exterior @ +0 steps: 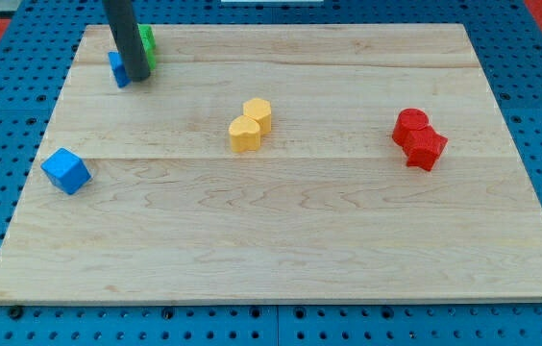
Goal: Push the hexagon towards the triangle
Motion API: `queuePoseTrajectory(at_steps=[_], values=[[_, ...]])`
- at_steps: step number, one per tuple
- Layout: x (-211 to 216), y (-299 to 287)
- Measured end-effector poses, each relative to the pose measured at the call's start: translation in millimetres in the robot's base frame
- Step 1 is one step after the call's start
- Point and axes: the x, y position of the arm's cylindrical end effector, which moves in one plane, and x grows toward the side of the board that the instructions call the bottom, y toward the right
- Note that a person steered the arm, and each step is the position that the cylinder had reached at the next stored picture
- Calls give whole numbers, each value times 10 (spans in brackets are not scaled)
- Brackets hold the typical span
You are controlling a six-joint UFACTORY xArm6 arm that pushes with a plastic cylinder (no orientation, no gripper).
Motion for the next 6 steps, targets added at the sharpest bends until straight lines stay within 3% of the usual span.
queuePoseTrajectory(at_steps=[1, 2, 3, 5, 6], values=[[-41, 915], [218, 2119], [1134, 2210], [239, 428], [412, 679]])
